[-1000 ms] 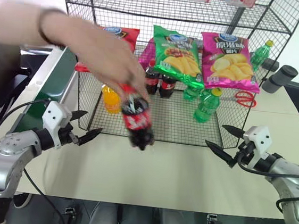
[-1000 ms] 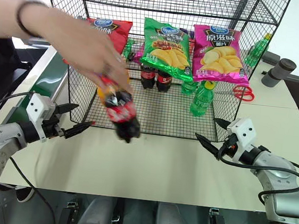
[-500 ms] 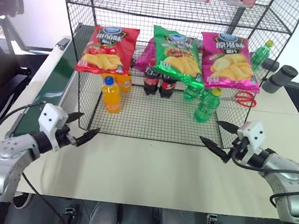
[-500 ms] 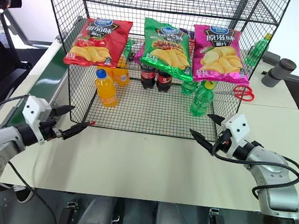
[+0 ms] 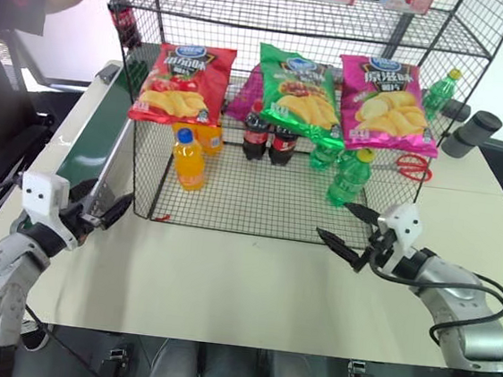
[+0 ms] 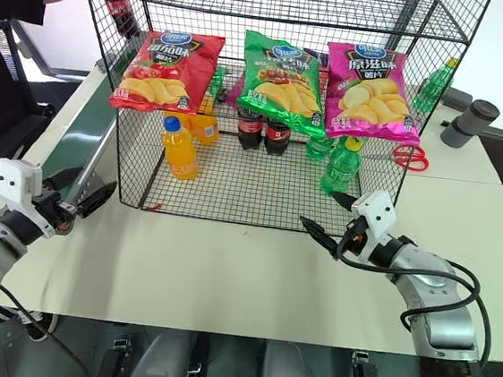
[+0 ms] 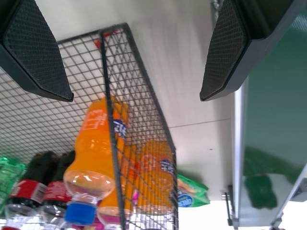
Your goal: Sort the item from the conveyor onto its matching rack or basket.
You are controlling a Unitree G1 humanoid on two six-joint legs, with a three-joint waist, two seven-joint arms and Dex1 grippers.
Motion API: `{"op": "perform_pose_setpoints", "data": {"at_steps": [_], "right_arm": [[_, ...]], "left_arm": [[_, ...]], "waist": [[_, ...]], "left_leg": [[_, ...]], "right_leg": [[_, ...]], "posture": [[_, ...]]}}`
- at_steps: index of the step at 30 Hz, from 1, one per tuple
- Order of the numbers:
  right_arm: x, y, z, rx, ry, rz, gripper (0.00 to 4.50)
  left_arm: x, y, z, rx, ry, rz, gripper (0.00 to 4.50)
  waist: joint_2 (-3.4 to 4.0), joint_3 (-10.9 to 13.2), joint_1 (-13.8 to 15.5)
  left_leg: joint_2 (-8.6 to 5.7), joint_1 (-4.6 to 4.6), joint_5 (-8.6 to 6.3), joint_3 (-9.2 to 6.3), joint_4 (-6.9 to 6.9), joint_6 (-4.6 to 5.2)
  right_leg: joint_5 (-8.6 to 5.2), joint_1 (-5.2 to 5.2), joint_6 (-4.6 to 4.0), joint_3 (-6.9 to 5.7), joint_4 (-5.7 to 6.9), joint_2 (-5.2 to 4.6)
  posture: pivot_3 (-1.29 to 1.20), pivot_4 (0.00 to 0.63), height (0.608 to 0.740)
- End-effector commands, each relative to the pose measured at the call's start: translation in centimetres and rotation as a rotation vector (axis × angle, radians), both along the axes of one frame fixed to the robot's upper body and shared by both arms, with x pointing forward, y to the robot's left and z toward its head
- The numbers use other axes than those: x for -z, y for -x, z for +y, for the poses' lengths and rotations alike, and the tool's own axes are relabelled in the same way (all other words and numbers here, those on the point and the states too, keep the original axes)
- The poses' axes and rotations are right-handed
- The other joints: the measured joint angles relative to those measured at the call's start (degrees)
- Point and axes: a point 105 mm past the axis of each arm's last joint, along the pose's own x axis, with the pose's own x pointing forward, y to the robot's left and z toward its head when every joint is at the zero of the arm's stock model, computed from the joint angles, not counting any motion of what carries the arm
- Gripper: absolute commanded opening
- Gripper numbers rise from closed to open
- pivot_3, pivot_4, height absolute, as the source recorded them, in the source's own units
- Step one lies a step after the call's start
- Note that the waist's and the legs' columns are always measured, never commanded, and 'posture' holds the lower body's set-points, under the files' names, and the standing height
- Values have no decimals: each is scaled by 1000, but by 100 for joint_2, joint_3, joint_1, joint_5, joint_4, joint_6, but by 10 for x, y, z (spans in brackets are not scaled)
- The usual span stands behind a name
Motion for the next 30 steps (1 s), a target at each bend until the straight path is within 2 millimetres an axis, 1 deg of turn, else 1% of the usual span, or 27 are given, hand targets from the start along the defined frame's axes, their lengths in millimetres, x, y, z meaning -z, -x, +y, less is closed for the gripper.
{"op": "perform_pose_setpoints", "data": {"at_steps": [1, 4, 11, 15, 17, 20, 25, 30], "right_arm": [[-13, 0, 12, -29, -23, -54, 4439], [-12, -2, 18, -36, -39, -51, 4439], [-10, -4, 37, -58, -66, -54, 4439], [-9, -4, 45, -67, -71, -61, 4439], [-9, -5, 50, -63, -74, -66, 4439], [-7, -6, 56, -55, -63, -74, 4439], [-11, -6, 65, -58, -91, -85, 4439], [-15, -11, 65, -19, -101, -102, 4439]], "left_arm": [[-13, -3, 19, -120, -24, -88, 4500], [-17, -10, 33, -256, -13, -133, 4500], [-19, -16, 39, -388, 32, -191, 4500], [-14, -17, 40, -426, 22, -193, 4500], [-10, -17, 41, -452, 47, -192, 4500], [-7, -18, 39, -459, 53, -199, 4500], [1, -18, 40, -496, 61, -194, 4500], [2, -20, 44, -522, 64, -199, 4500]], "waist": [[-1, -1, -6], [-2, -1, 0], [-5, -3, -1], [-6, -4, -5], [-6, -4, -3], [-7, -4, -2], [-7, -4, 0], [-9, -5, -6]], "left_leg": [[0, 0, 0, 0, 0, 0], [0, 1, 0, 0, 1, 0], [0, 0, 0, 0, 2, 0], [0, 1, 0, 0, 3, 0], [-1, 1, 0, 0, 3, 0], [-1, 1, 0, 0, 3, 0], [-1, 0, 0, 0, 3, -1], [-1, 0, 0, 0, 4, 0]], "right_leg": [[0, 0, 0, 0, 2, 1], [0, 0, 0, 0, 4, 0], [1, -1, 1, -1, 8, -4], [1, -2, 1, -1, 11, -4], [1, -2, 1, -1, 12, -4], [0, -2, 1, -1, 12, -5], [1, -3, 1, -1, 12, -5], [1, -3, 1, -2, 13, -5]], "posture": [[0, 150, 740], [0, 150, 740], [0, 150, 740], [0, 150, 740], [0, 150, 740], [0, 150, 740], [0, 150, 740], [0, 150, 740]]}}
